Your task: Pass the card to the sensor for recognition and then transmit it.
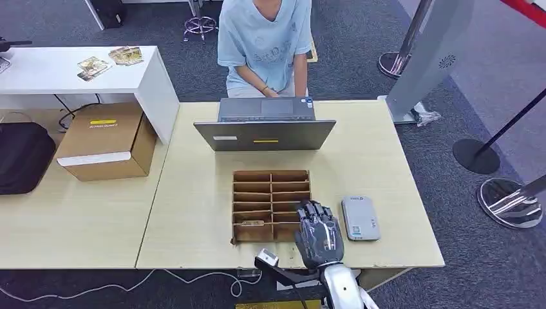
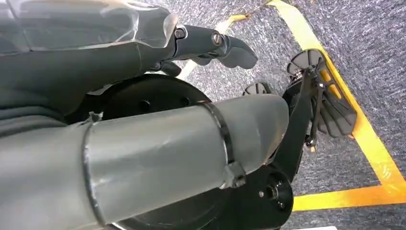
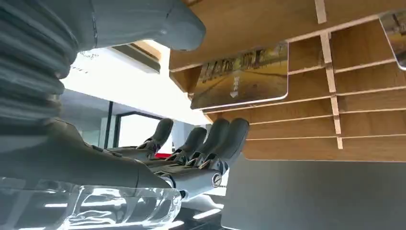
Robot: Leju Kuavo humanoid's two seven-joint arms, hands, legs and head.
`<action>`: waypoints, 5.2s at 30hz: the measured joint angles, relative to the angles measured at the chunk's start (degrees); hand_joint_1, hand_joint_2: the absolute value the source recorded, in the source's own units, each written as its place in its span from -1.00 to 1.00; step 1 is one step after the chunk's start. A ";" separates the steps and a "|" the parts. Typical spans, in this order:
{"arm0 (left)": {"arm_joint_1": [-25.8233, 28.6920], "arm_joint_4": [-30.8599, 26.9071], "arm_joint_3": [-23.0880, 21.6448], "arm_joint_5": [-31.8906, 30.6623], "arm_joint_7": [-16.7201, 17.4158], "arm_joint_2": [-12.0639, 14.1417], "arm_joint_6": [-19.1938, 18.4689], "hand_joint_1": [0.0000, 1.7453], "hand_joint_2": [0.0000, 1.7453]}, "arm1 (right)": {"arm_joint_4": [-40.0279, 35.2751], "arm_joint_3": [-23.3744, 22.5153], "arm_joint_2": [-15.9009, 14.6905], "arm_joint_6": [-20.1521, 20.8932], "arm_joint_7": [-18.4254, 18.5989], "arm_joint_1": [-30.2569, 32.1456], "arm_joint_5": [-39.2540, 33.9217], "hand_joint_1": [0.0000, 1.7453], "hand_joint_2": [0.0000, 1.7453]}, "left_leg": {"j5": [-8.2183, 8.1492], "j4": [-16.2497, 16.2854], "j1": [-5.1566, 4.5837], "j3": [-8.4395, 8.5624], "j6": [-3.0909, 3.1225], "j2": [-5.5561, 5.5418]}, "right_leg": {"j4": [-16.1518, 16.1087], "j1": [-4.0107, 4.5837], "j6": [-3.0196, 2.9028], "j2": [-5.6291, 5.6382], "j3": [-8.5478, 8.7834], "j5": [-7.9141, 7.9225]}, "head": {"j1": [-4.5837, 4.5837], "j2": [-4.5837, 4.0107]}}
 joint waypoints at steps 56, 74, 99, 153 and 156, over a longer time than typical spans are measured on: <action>0.00 0.00 -0.09 -0.68 0.20 -0.13 0.18 -1.00 -1.00 | 0.96 0.00 0.46 -2.27 -1.03 0.08 -1.01 0.66 1.00 | 0.00 0.00 0.00 0.00 0.00 0.00 | 0.00 0.00 0.00 0.00 0.00 0.00 | 0.00 0.00; -0.01 0.00 -0.09 -0.83 0.20 -0.15 0.52 -1.00 -1.00 | 0.81 0.00 0.48 -6.27 -2.54 0.08 -1.01 1.00 1.00 | 0.00 0.00 0.00 0.00 0.00 0.00 | 0.00 0.00 0.00 0.00 0.00 0.00 | 0.00 0.00; -0.01 0.00 -0.09 -0.83 -0.52 -0.11 0.31 -1.00 -1.00 | -1.92 -1.40 0.48 -19.94 -6.47 0.79 -2.12 1.00 1.00 | 0.00 0.00 0.00 0.00 0.00 0.00 | 0.00 0.00 0.00 0.00 0.00 0.00 | 0.00 0.00; 0.30 0.00 -0.15 -1.84 -3.74 -0.11 1.33 -1.00 -1.00 | -13.64 -5.40 5.44 -20.61 -14.03 -10.45 0.07 1.00 1.00 | 0.02 -0.01 0.00 0.01 -0.02 0.03 | 0.03 0.00 -0.02 0.04 0.01 0.02 | 0.00 0.00; 0.26 0.00 -0.15 -1.95 -3.58 -0.07 1.33 -1.00 -1.00 | -11.87 -5.16 5.44 -20.61 -14.05 -13.11 -0.04 1.00 1.00 | 0.02 0.00 0.00 0.02 -0.02 0.03 | 0.03 0.00 -0.02 0.04 0.01 0.02 | 0.00 0.00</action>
